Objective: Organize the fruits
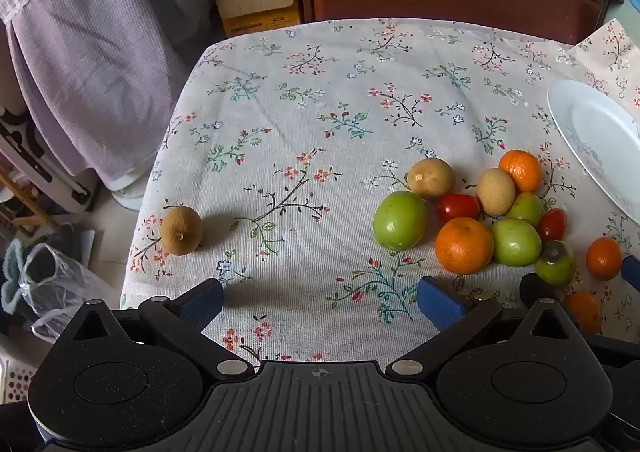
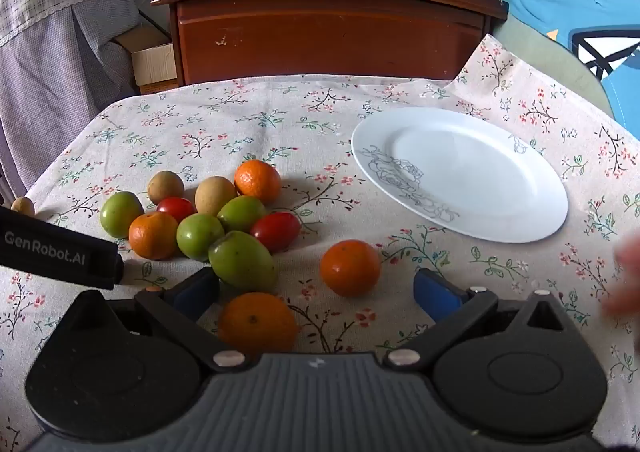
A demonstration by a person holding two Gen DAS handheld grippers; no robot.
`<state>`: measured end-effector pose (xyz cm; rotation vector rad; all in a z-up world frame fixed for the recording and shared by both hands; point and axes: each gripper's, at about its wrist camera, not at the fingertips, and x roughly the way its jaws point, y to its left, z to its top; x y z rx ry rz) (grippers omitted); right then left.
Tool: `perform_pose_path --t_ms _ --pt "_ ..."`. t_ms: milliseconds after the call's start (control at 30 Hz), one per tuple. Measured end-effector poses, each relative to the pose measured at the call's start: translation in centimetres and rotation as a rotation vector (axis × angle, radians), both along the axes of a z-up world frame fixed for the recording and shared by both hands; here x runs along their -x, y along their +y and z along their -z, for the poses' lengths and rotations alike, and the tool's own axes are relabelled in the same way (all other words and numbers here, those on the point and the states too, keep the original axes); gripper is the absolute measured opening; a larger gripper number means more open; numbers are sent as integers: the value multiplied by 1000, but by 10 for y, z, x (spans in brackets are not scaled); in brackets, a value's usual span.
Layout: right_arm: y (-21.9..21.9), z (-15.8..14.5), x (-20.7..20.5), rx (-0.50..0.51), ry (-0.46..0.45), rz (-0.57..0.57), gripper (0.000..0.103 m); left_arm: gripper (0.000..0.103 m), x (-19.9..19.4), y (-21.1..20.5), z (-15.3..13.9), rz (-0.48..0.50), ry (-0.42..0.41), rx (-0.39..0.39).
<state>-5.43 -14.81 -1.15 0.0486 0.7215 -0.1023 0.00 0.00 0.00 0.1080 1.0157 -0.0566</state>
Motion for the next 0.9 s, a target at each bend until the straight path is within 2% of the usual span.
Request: perform_pose_path --t_ms 467,633,900 --pt "1 1 1 4 -1 1 102 103 3 1 -4 -23 -9 -1" --pt "1 0 2 3 5 -5 102 103 6 3 -6 -39 11 -5" --pt "-4 -7 2 -16 101 -71 102 103 24 1 -19 -46 -12 -49"
